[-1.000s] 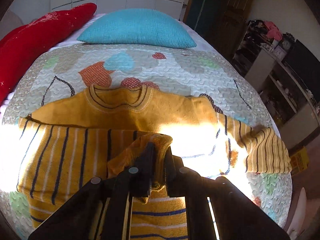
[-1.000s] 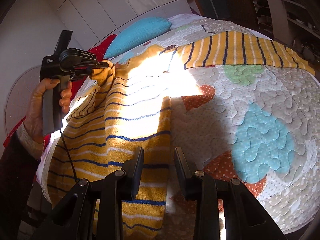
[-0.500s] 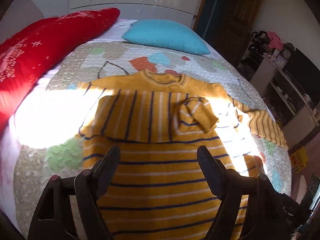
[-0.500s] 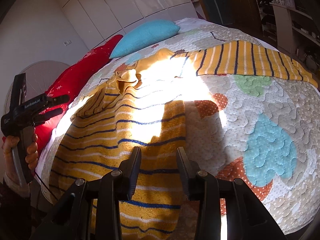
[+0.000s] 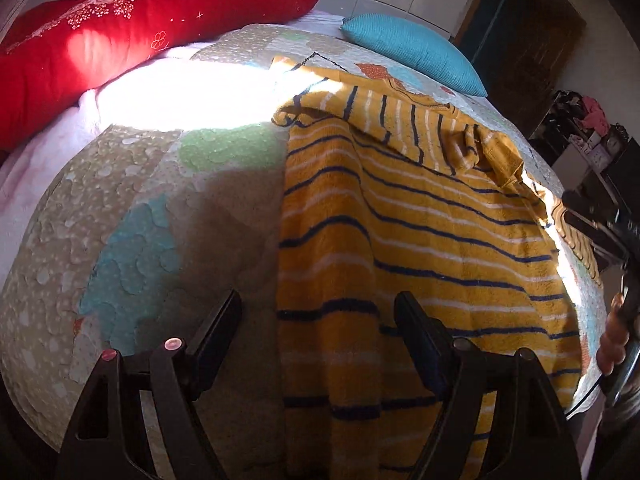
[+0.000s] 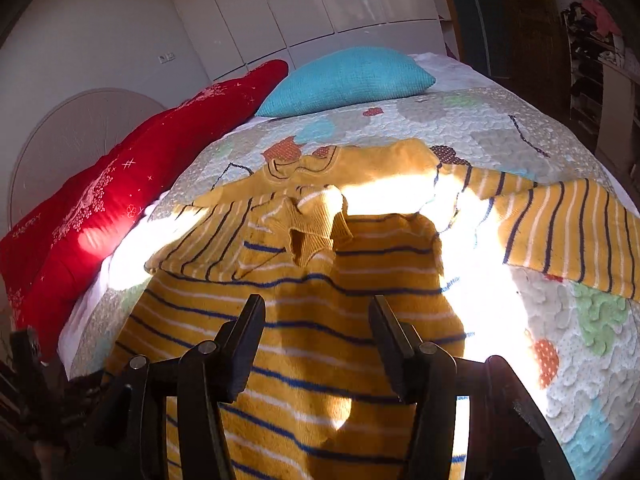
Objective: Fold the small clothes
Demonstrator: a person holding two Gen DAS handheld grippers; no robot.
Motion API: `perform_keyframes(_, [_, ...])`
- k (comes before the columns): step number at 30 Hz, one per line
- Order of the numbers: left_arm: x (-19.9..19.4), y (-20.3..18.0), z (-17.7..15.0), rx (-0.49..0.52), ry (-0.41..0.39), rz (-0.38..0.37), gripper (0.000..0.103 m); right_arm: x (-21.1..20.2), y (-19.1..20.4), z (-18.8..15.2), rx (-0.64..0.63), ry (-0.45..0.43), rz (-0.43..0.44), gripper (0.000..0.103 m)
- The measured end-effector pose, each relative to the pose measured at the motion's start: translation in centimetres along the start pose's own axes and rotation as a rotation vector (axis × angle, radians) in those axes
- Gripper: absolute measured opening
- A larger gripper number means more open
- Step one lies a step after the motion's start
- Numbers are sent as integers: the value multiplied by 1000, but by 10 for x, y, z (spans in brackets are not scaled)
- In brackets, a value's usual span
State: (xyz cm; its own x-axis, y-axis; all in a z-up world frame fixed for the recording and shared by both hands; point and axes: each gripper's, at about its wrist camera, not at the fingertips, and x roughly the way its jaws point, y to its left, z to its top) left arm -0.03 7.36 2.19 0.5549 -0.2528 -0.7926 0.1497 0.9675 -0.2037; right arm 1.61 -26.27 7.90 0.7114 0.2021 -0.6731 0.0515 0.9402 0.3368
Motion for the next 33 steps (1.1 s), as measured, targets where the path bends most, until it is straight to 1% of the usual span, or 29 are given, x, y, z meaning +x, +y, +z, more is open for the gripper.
perform_keyframes(2, [2, -11, -6, 59, -30, 48, 78, 25, -6, 21, 67, 26, 31, 59])
perform_keyframes(3, [3, -13, -8, 74, -42, 61, 80, 38, -8, 30, 99, 45, 38, 59])
perform_keyframes(6, [5, -12, -13, 65, -82, 52, 84, 74, -10, 46, 154, 97, 47, 59])
perform_keyframes(7, [5, -12, -15, 70, -96, 53, 85, 86, -8, 49, 153, 121, 39, 56])
perform_keyframes(8, [5, -12, -17, 78, -110, 51, 86, 95, -7, 52, 146, 142, 35, 28])
perform_keyframes(9, [6, -12, -18, 86, -123, 50, 86, 102, -4, 54, 128, 163, 51, 15])
perform_keyframes(10, [6, -11, -20, 91, -138, 50, 87, 106, 0, 56, 99, 180, 52, 14])
perform_keyframes(12, [6, -11, -24, 100, -167, 49, 87, 99, 6, 59, 38, 150, 14, 12])
perform_keyframes(13, [6, -10, -25, 104, -180, 48, 87, 93, 7, 61, 8, 136, -21, 12])
perform_keyframes(14, [6, -10, -27, 106, -191, 49, 87, 88, 7, 65, -22, 120, -80, 12])
perform_keyframes(16, [5, -11, -28, 108, -204, 49, 87, 81, 2, 72, -75, 96, -206, 11])
perform_keyframes(18, [5, -10, -29, 108, -204, 49, 87, 80, -3, 78, -149, 75, -358, 11])
perform_keyframes(19, [5, -10, -28, 109, -199, 49, 87, 84, -6, 79, -185, 81, -427, 13])
perform_keyframes(20, [4, -10, -28, 111, -192, 50, 87, 89, -11, 79, -206, 108, -478, 15])
perform_keyframes(21, [3, -10, -27, 109, -182, 50, 87, 94, -15, 79, -214, 140, -503, 17])
perform_keyframes(22, [1, -10, -27, 106, -172, 49, 87, 93, -18, 78, -211, 151, -517, 19])
perform_keyframes(24, [-5, -10, -29, 106, -155, 36, 87, 77, -10, 77, -207, 98, -529, 25])
perform_keyframes(25, [-9, -9, -30, 105, -150, 24, 84, 68, -1, 76, -206, 69, -504, 33])
perform_keyframes(26, [-13, -8, -32, 101, -146, 12, 68, 60, 11, 75, -204, 51, -453, 35])
perform_keyframes(27, [-18, -6, -34, 93, -139, -1, 49, 54, 24, 73, -204, 48, -384, 35])
perform_keyframes(29, [-29, 4, -36, 55, -123, -47, 35, 49, 63, 62, -229, 67, -233, 35])
perform_keyframes(31, [-39, 19, -40, -18, -106, -110, 34, 56, 105, 48, -288, 109, -84, 35])
perform_keyframes(33, [-49, 33, -46, -90, -93, -155, 34, 66, 148, 32, -353, 154, 42, 35])
